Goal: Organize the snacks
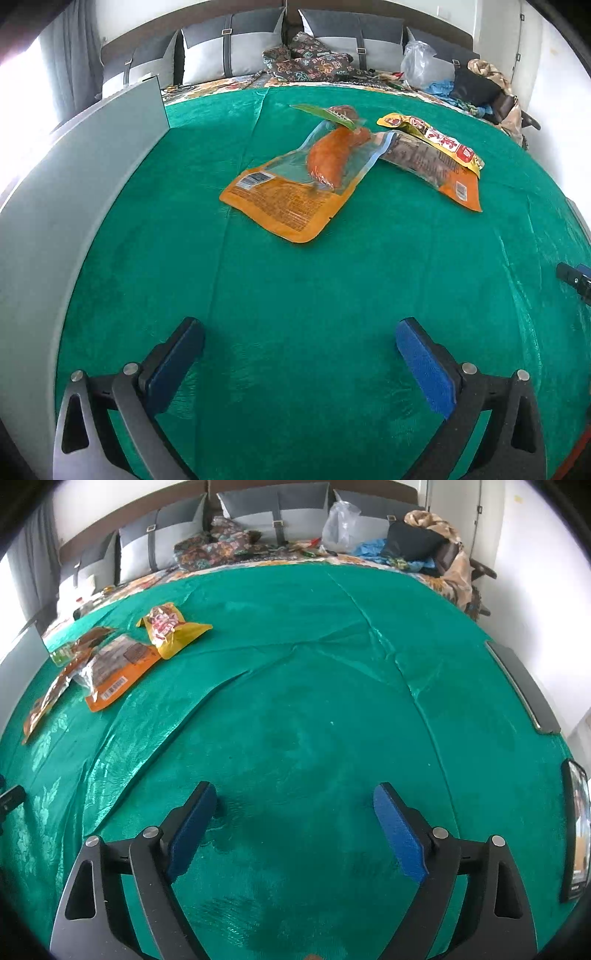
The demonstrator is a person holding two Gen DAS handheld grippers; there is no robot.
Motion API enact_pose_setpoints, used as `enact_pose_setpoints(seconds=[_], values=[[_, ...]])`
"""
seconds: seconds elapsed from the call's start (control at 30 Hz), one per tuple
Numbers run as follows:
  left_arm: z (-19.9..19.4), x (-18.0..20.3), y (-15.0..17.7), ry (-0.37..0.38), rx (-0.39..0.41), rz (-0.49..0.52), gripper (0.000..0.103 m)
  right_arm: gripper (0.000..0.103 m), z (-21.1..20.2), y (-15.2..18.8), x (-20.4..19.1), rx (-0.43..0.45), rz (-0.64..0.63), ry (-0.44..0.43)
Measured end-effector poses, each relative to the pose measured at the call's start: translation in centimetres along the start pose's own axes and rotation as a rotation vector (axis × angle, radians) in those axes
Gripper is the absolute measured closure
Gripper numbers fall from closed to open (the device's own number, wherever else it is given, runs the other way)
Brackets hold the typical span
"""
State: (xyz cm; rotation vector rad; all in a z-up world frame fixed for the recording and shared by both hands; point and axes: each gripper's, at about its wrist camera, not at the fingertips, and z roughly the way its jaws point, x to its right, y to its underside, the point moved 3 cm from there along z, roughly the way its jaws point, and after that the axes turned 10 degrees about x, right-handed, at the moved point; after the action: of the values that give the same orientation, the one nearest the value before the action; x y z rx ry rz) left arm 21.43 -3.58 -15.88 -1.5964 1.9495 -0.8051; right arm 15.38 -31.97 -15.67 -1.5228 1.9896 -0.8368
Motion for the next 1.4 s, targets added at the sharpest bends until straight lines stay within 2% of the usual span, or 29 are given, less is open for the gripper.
enact_pose_setpoints(seconds=[1.4], values=[[-0.02, -0.08, -0.07, 0.000, 0.001, -0.001, 0.000, 0.012, 0.11, 0.01, -0.15, -0.001, 0.003, -0.004]])
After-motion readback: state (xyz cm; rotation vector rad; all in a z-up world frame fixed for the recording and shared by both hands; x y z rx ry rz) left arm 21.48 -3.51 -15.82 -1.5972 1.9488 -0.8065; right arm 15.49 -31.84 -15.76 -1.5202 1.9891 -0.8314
